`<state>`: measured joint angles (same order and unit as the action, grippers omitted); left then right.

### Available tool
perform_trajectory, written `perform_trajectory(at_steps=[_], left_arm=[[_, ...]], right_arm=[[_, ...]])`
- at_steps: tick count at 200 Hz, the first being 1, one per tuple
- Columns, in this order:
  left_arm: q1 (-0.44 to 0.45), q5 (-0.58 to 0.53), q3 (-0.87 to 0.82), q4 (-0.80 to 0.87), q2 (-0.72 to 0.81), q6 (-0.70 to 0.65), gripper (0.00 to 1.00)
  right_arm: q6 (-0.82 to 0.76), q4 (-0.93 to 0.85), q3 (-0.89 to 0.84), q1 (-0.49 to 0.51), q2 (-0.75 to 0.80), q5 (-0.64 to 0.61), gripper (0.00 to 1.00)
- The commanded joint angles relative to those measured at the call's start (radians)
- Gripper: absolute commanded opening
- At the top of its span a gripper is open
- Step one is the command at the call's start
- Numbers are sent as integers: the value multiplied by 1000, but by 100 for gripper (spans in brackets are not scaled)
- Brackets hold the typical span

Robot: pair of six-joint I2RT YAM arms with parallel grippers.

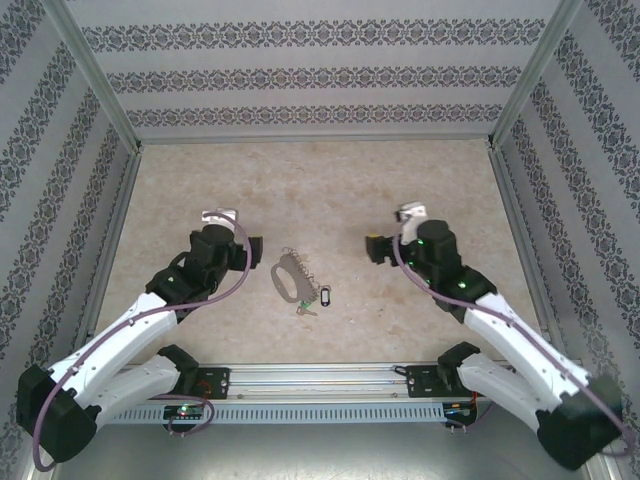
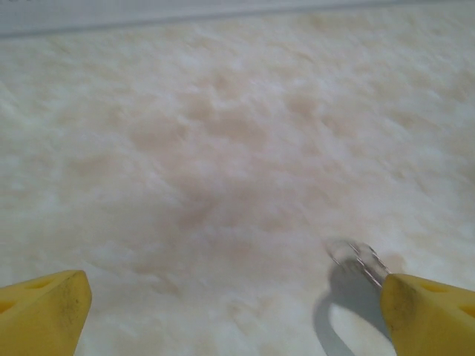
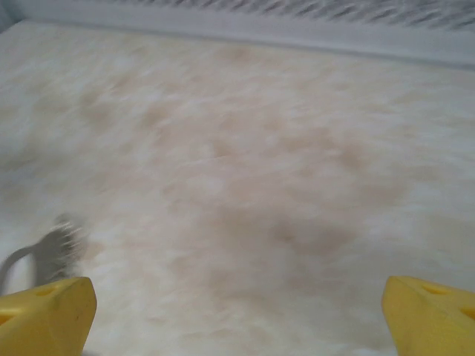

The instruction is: Put the keys on the keyring

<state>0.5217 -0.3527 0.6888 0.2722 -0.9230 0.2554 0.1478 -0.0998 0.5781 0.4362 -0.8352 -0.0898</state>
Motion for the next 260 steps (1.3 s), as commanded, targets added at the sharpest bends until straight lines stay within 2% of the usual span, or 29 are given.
perform_trajectory(at_steps=[1,19,36,51,72,99,145,164,179,194,217,227,238,251,260], left_arm=[[-68,-125,-47,-170,2,-96,100],[-124,-137,-88,-264,5,-155,100],[-186,-150,-121,-326,-12,-185,100],[-246,-163,-136,-340,-44,-174,100],[-314,-170,-168,-381,-101,-149,100],[-366,-170,-214,-509,-164,-162,100],[-447,-33,-327,-884,-261,-188,100],[-456,65,-355,-1048,-348,-209,100],[-457,81,-350,-1101,-420,-237,100],[-462,94,-360,-1169,-490,-235,100],[-463,139,-371,-1320,-616,-258,100],[-464,168,-353,-1281,-643,-255,100],[-463,151,-348,-1351,-688,-264,100],[-472,166,-317,-1210,-650,-240,100],[-480,172,-323,-1262,-671,-245,100]], right_arm=[[-50,222,-134,-108,90,-101,98],[-62,368,-227,-201,107,-109,98],[-63,439,-277,-279,39,-42,98],[-104,504,-282,-292,-61,-35,98],[-141,722,-316,-305,-204,-38,98],[-176,828,-282,-327,-381,-22,98],[-169,965,-241,-374,-601,30,98],[-133,1098,-241,-403,-704,45,98],[-113,986,-200,-415,-665,25,98],[-108,1028,-200,-416,-688,16,98],[-110,1000,-193,-415,-680,17,98],[-109,1000,-193,-416,-681,17,98],[-111,991,-193,-415,-676,19,98],[-114,1001,-196,-414,-676,19,98],[-116,996,-193,-414,-677,23,98]])
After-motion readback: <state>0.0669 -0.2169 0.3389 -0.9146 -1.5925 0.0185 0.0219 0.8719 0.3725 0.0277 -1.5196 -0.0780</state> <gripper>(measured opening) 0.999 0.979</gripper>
